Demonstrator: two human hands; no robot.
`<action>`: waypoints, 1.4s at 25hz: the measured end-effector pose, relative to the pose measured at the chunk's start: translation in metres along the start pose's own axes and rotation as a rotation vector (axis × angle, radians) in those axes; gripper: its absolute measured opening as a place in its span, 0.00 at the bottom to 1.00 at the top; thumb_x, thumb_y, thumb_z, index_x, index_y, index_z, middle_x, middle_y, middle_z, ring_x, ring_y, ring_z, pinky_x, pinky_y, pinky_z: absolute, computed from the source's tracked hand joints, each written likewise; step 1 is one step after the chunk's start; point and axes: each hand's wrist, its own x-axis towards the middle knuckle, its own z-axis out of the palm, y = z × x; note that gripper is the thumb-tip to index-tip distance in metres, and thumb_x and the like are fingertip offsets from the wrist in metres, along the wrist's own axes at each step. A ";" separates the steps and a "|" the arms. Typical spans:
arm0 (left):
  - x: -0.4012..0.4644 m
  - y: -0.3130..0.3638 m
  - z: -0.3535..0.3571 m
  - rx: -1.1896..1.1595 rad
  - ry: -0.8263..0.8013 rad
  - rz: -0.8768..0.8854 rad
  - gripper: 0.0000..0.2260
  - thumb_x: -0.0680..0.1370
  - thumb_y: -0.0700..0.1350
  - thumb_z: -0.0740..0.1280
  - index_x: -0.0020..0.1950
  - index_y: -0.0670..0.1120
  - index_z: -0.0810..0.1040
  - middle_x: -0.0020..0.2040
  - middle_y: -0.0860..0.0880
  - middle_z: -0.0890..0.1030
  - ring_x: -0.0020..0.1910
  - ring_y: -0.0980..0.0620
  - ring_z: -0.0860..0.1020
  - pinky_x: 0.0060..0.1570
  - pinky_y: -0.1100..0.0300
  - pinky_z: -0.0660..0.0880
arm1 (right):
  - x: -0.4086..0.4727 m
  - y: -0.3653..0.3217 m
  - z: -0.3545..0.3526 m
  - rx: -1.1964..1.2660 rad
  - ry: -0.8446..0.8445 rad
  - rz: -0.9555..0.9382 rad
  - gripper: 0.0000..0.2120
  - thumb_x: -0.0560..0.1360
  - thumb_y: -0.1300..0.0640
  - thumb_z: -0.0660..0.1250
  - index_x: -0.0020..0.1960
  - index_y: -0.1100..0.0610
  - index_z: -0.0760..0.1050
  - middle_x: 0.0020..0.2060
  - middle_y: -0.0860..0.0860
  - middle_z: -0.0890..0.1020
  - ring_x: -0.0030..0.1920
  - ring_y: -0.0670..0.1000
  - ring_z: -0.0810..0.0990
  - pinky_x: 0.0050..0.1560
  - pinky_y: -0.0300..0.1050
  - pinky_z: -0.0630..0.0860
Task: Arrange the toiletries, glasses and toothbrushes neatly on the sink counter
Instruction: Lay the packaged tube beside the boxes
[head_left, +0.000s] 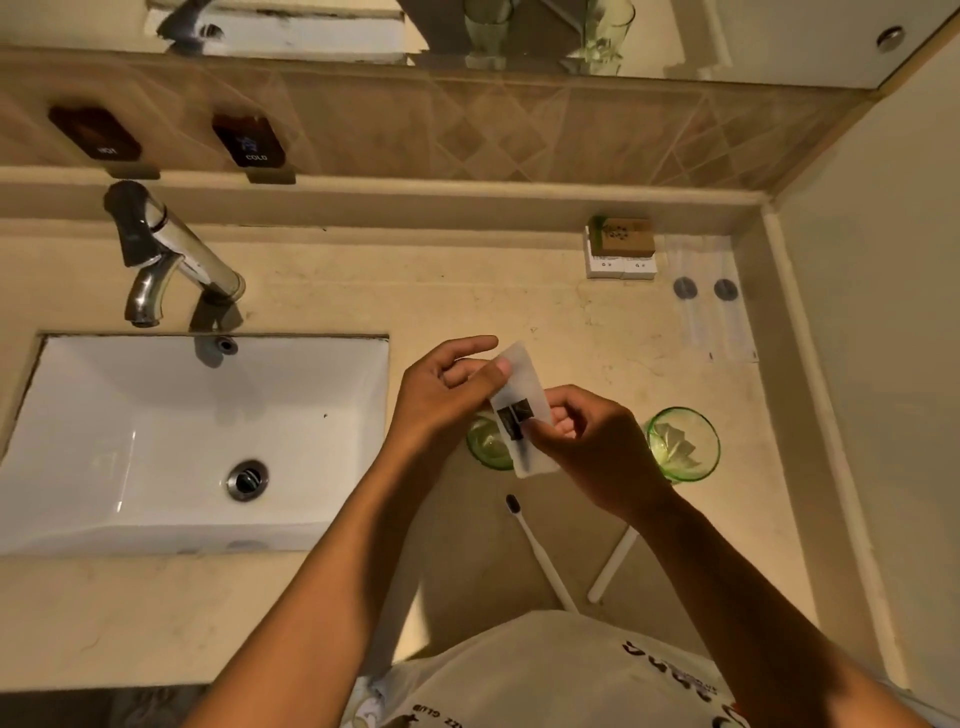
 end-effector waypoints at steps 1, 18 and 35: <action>0.003 -0.002 0.000 -0.051 -0.037 -0.025 0.18 0.76 0.43 0.75 0.65 0.49 0.79 0.52 0.46 0.87 0.51 0.48 0.86 0.54 0.51 0.83 | 0.005 -0.001 -0.001 0.020 -0.026 0.062 0.09 0.76 0.52 0.73 0.49 0.56 0.79 0.34 0.43 0.78 0.33 0.44 0.78 0.33 0.33 0.76; 0.127 0.007 0.038 -0.103 0.031 -0.196 0.24 0.71 0.36 0.78 0.65 0.42 0.75 0.50 0.40 0.86 0.50 0.41 0.85 0.53 0.45 0.83 | 0.123 0.030 -0.019 0.323 0.062 0.500 0.04 0.76 0.58 0.72 0.48 0.60 0.82 0.43 0.56 0.86 0.42 0.54 0.83 0.44 0.49 0.79; 0.224 -0.046 0.047 1.023 0.059 0.589 0.09 0.77 0.38 0.71 0.57 0.42 0.82 0.55 0.44 0.82 0.53 0.46 0.81 0.55 0.60 0.72 | 0.184 0.112 -0.006 -0.303 0.132 0.335 0.19 0.79 0.48 0.67 0.69 0.47 0.70 0.65 0.46 0.77 0.62 0.46 0.76 0.63 0.36 0.72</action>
